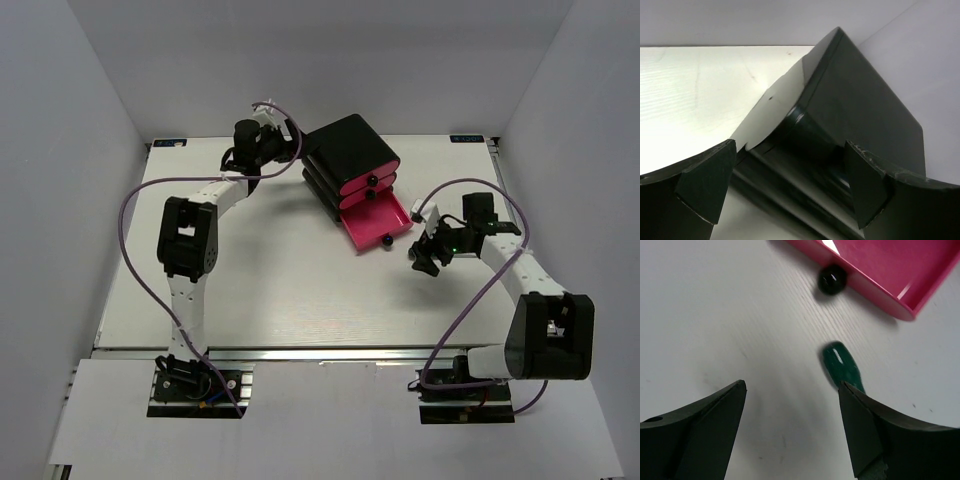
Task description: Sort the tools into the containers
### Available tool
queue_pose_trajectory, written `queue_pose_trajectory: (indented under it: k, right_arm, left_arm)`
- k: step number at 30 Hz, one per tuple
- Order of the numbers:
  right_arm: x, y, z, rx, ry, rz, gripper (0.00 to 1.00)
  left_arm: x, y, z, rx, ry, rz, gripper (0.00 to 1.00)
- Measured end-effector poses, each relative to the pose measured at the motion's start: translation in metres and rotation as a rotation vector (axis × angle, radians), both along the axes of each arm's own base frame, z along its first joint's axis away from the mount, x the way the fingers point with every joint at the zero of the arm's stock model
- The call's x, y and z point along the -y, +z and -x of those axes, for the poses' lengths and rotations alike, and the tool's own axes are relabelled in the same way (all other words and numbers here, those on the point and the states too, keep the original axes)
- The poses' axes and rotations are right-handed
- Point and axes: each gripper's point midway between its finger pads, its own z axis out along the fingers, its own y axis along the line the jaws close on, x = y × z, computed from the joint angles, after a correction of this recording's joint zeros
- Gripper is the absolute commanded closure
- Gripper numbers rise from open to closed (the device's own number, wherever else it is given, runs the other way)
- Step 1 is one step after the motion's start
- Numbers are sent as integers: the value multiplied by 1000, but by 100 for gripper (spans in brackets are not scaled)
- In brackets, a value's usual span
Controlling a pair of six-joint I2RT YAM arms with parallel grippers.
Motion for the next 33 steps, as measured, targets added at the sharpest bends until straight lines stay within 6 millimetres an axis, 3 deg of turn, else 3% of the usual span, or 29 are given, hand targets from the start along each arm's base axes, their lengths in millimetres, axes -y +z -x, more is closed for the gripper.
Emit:
queue_pose_trajectory:
  k: [5, 10, 15, 19, 23, 28, 33]
  right_arm:
    - [32, -20, -21, 2, 32, 158, 20]
    - [46, -49, -32, -16, 119, 267, 21]
    - [54, -71, -43, -46, 186, 326, 26]
    - [60, -81, -50, -35, 213, 366, 36]
    - [63, -83, -51, -15, 251, 394, 69]
    - [64, -83, -49, 17, 295, 415, 96]
    - [64, -79, -29, 1, 354, 414, 100]
  left_arm:
    - [-32, 5, -5, -22, 78, -12, 2]
    - [-78, 21, -14, -17, 188, -28, 2]
    - [-116, 33, -4, -18, 266, -59, 2]
    - [-128, 40, 32, -22, 289, -89, 2]
    - [-132, 42, 73, -28, 295, -100, 2]
    - [-137, 38, 114, -39, 309, -104, 2]
    - [-141, 37, 141, -45, 318, -102, 2]
